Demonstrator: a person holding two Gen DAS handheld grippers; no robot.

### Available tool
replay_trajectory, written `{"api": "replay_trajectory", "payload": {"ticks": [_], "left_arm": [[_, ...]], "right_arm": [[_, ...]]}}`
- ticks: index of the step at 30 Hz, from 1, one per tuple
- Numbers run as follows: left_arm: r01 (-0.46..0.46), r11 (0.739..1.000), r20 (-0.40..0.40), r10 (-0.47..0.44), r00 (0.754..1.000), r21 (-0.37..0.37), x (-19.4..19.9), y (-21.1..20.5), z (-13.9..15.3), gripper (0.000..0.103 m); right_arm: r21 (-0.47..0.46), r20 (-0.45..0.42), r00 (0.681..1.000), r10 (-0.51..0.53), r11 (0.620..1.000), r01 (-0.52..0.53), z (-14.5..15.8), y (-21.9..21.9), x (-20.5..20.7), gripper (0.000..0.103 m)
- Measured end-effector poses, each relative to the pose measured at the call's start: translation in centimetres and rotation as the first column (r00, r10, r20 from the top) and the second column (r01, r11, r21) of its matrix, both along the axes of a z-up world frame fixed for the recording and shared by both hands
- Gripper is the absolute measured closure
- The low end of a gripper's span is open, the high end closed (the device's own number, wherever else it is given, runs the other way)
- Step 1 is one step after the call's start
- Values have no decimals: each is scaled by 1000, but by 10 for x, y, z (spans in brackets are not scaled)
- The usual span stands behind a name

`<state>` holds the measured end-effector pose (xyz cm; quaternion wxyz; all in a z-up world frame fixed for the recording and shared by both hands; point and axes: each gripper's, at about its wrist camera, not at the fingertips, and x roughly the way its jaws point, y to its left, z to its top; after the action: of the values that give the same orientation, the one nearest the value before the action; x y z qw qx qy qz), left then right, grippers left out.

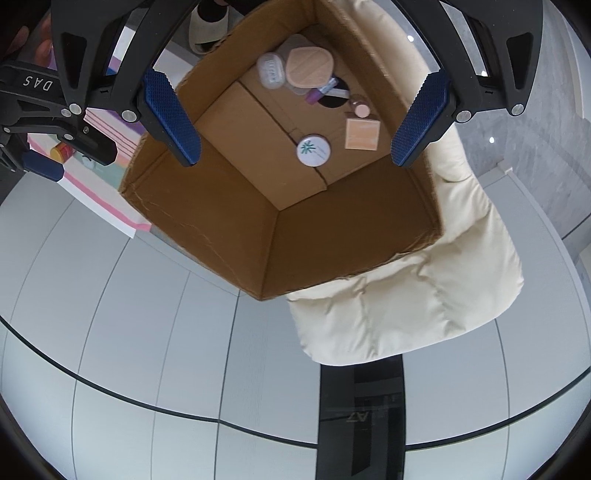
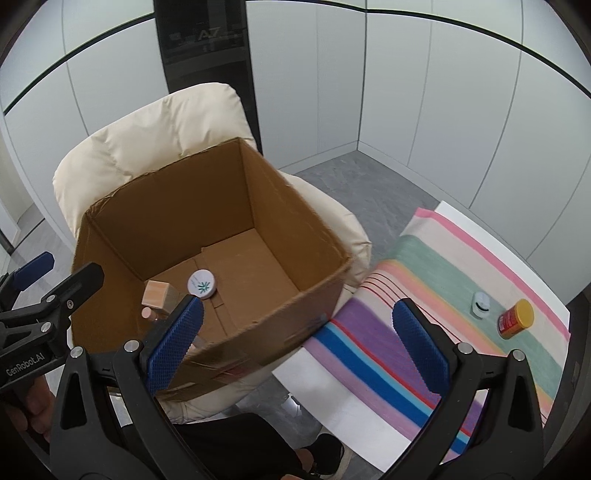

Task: Organize objects
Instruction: 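Withdraw both tools from the cardboard box back toward the blanket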

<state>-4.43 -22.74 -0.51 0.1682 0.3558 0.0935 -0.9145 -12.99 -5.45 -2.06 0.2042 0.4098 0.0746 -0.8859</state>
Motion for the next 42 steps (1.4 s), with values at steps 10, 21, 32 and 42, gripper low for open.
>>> {"api": "replay_trajectory", "payload": {"ticks": [10,21,32,42], "left_arm": [[57,998,2,-57,998,-1,-18,32,0,0],[139,990,6,-139,990,-1,-41,78,-1,0],[227,974,13,-227,974,3,-60,130,-5,0],[300,954,23,-300,954,8,-75,178,-8,0]], "right_arm": [[3,2,998,-57,998,57,-1,33,-7,0],[-1,9,990,-141,990,141,-2,86,-13,0],[-6,18,972,-235,972,236,-4,146,-14,0],[-9,25,943,-331,944,331,-4,203,-9,0]]}}
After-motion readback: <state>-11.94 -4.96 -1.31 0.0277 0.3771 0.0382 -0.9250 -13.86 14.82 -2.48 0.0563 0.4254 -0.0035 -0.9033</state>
